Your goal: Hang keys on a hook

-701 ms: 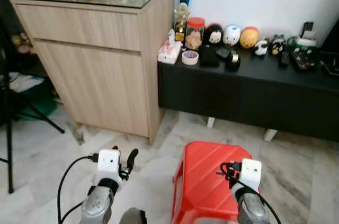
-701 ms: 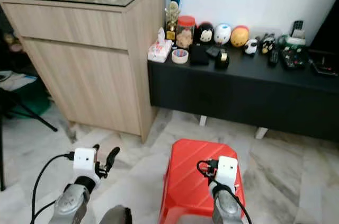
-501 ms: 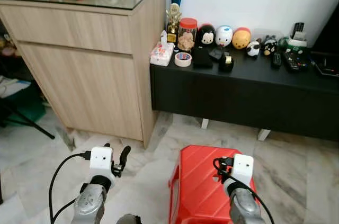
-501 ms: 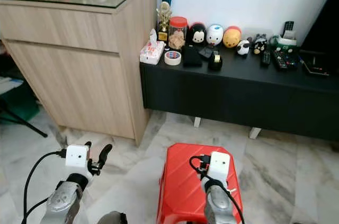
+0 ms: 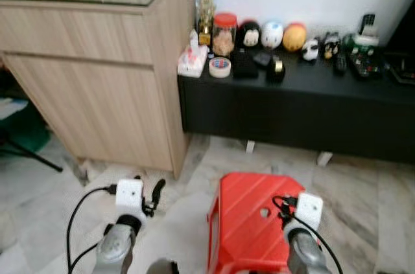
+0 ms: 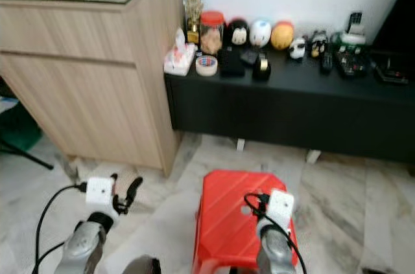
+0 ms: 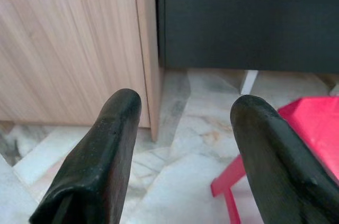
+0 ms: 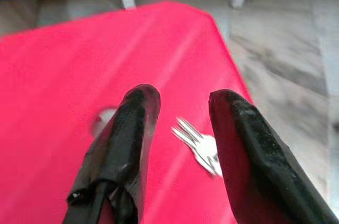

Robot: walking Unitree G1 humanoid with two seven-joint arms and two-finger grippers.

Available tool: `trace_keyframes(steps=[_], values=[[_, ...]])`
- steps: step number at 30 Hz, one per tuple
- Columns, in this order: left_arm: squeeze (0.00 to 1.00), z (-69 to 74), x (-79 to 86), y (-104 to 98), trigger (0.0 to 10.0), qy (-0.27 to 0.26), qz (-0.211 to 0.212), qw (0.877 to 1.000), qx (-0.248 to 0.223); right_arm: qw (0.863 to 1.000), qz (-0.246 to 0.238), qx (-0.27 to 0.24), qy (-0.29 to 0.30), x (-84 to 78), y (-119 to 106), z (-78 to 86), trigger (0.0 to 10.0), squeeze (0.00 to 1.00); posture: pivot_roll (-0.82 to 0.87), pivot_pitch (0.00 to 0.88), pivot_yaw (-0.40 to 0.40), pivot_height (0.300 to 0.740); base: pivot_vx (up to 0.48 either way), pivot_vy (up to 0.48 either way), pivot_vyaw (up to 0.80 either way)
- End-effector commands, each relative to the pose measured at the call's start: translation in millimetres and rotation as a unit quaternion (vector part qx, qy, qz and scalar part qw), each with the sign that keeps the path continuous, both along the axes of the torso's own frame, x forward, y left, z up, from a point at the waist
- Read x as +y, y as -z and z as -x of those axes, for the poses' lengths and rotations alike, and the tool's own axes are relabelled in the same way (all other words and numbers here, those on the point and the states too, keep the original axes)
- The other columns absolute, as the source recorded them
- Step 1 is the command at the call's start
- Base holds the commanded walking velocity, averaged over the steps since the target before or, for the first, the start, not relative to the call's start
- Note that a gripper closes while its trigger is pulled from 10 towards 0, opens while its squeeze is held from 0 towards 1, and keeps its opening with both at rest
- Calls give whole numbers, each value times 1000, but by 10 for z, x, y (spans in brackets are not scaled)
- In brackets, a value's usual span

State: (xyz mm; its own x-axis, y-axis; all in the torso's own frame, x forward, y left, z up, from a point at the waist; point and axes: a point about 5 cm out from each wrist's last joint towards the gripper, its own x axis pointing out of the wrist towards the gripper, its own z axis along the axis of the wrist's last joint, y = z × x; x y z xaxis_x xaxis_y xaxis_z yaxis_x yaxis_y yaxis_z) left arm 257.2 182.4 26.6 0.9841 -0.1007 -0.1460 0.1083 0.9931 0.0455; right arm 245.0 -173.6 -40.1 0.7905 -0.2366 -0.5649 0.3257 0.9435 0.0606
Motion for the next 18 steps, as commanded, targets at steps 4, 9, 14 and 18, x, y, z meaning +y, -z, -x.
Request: trace_keyframes(steps=[4, 9, 14, 18], values=[[0, 2, -10, 10, 10000, 8, -2, 1000, 7, 999, -18, 36, 6, 28, 69, 43, 10000, 933, 7, 17, -38, 642, 0, 0, 0], [0, -20, -26, 5, 10000, 12, -2, 1000, 7, 998, -30, 54, 29, -2, 89, 48, 10000, 1000, 12, 28, -39, 642, 0, 0, 0], [0, -116, -34, -38, 10000, 18, -7, 1000, 3, 998, -25, 57, 26, -13, 62, -2, 10000, 1000, 10, 47, -39, 642, 0, 0, 0], [0, -235, -5, -176, 10000, 3, 15, 1000, -18, 999, -12, 48, 9, -6, 12, -73, 10000, 0, 17, 66, -41, 642, 0, 0, 0]])
